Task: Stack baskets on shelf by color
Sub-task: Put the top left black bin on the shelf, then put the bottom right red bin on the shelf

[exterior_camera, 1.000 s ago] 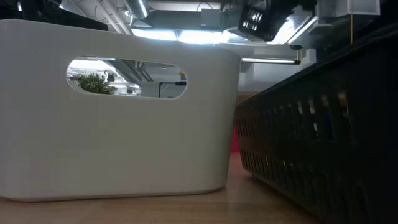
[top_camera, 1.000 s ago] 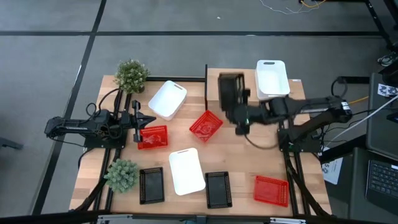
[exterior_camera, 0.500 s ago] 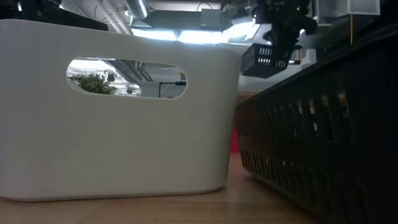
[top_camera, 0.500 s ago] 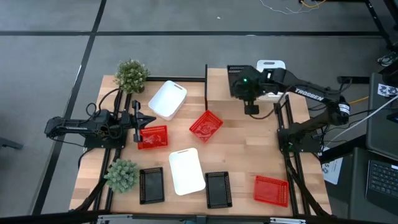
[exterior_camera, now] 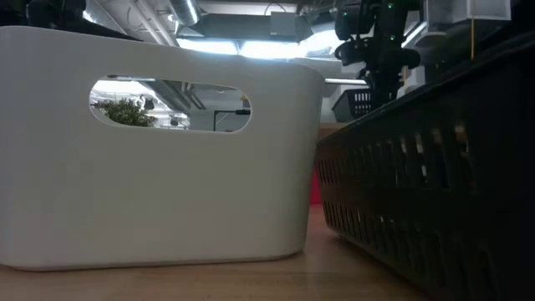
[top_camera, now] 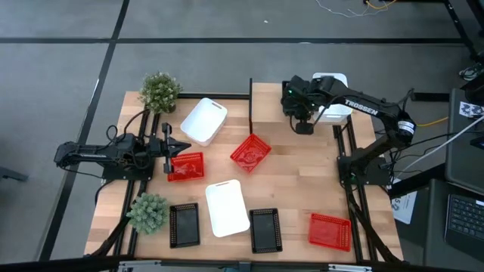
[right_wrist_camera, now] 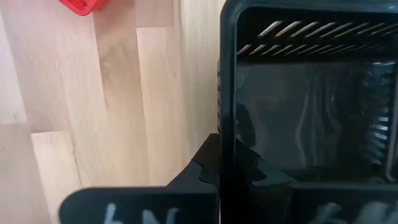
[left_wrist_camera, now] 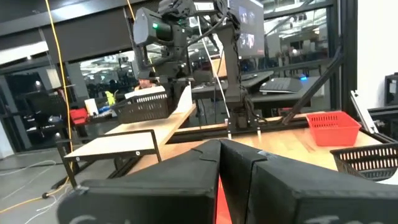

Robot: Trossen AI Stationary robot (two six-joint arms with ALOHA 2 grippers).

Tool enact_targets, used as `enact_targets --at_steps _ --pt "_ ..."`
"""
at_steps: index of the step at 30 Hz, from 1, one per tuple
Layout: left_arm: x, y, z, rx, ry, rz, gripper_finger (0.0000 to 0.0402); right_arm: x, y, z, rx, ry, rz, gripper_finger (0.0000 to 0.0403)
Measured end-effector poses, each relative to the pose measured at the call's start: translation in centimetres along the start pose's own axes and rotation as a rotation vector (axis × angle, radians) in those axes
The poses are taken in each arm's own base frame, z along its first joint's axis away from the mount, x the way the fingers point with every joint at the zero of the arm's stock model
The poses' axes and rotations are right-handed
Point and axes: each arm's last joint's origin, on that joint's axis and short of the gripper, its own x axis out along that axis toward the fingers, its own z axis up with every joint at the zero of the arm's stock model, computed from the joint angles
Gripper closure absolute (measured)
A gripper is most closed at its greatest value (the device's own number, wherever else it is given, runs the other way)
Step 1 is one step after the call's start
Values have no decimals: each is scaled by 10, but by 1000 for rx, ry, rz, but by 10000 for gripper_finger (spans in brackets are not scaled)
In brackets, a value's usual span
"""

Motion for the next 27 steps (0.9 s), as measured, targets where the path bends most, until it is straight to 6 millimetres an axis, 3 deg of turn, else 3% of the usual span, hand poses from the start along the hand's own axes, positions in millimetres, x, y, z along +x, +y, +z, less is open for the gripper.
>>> enact_targets --at_steps 14,18,23,27 --pt "0 0 0 -1 -1 0 401 -2 2 -6 -7 75 1 301" --pt "0 0 0 -1 0 0 401 -22 2 -1 9 47 -27 282" --pt "0 0 0 -1 0 0 401 -61 4 5 105 -30 -35 277" --pt "0 0 0 -1 -1 0 401 -85 18 4 368 -70 227 277"
